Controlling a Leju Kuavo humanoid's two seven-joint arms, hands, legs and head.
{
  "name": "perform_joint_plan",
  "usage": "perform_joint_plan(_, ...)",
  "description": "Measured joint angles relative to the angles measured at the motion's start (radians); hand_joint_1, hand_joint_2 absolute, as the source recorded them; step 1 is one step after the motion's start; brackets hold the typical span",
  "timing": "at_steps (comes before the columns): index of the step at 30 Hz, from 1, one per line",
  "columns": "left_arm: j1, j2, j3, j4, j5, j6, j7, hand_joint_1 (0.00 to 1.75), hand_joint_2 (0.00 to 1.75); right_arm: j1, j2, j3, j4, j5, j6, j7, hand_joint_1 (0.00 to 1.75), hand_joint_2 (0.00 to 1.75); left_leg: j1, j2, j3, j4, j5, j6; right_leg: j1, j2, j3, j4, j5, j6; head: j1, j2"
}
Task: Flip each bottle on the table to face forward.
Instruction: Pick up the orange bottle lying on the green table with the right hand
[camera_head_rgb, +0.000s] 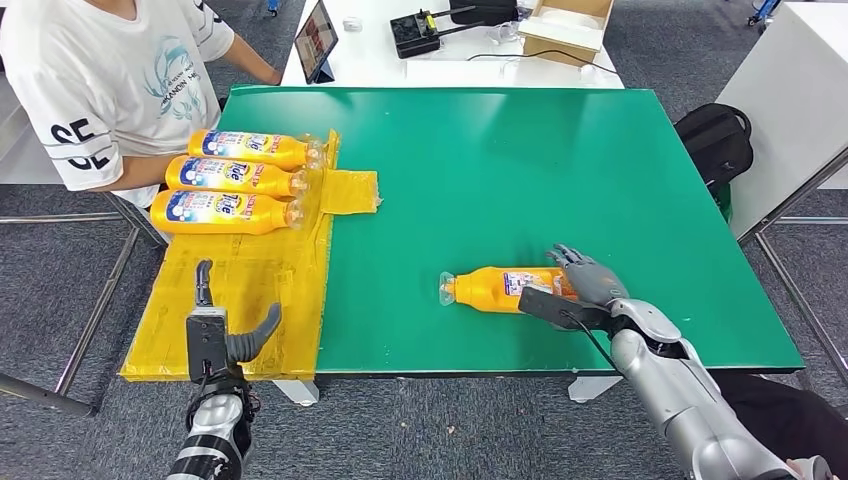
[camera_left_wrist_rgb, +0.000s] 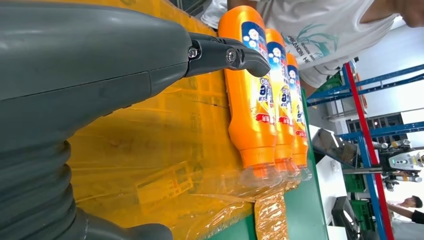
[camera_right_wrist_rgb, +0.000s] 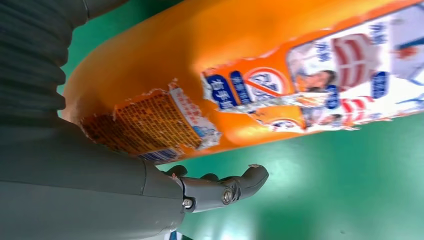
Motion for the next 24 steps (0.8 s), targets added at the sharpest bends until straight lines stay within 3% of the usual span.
perform_joint_plan(3,-0.003,0.000,0.000,0.006,0.003,-0.002,0.000,0.00,1.75,-0.020,-0.001,0.001,0.035,0.000,0.021,-0.004,1.18,1.75,0.000,0.000,0.000,0.000,0.000,0.000,0.000,0.000,0.000,0.000,0.000,0.000,0.000,0.000)
perform_joint_plan(4,-0.004,0.000,-0.001,0.008,0.004,-0.003,0.000,0.00,1.75,-0.025,-0.001,0.001,0.045,-0.001,0.024,-0.006,1.34,1.75,0.000,0.000,0.000,0.000,0.000,0.000,0.000,0.000,0.000,0.000,0.000,0.000,0.000,0.000)
perform_joint_plan(8,-0.007,-0.001,-0.002,0.013,0.005,-0.005,0.000,0.00,1.75,-0.043,0.002,0.001,0.076,-0.004,0.027,-0.016,1.67,1.75,0.000,0.000,0.000,0.000,0.000,0.000,0.000,0.000,0.000,0.000,0.000,0.000,0.000,0.000)
perform_joint_plan(11,-0.010,-0.001,-0.003,0.019,0.009,-0.005,0.000,0.00,1.75,-0.054,0.005,0.003,0.092,-0.004,0.025,-0.020,1.74,1.75,0.000,0.000,0.000,0.000,0.000,0.000,0.000,0.000,0.000,0.000,0.000,0.000,0.000,0.000)
perform_joint_plan(20,-0.011,-0.005,-0.005,0.026,0.021,-0.006,0.000,0.00,1.75,-0.044,0.023,0.005,0.107,-0.027,-0.045,-0.067,1.75,1.75,0.000,0.000,0.001,0.000,0.000,0.000,0.000,0.000,0.000,0.000,0.000,0.000,0.000,0.000)
perform_joint_plan(24,-0.011,-0.009,-0.012,0.026,0.024,-0.010,0.000,0.00,1.75,-0.013,0.039,-0.001,0.086,-0.048,-0.102,-0.128,1.75,1.75,0.000,0.000,0.001,0.000,0.000,0.000,0.000,0.000,0.000,0.000,0.000,0.000,0.000,0.000)
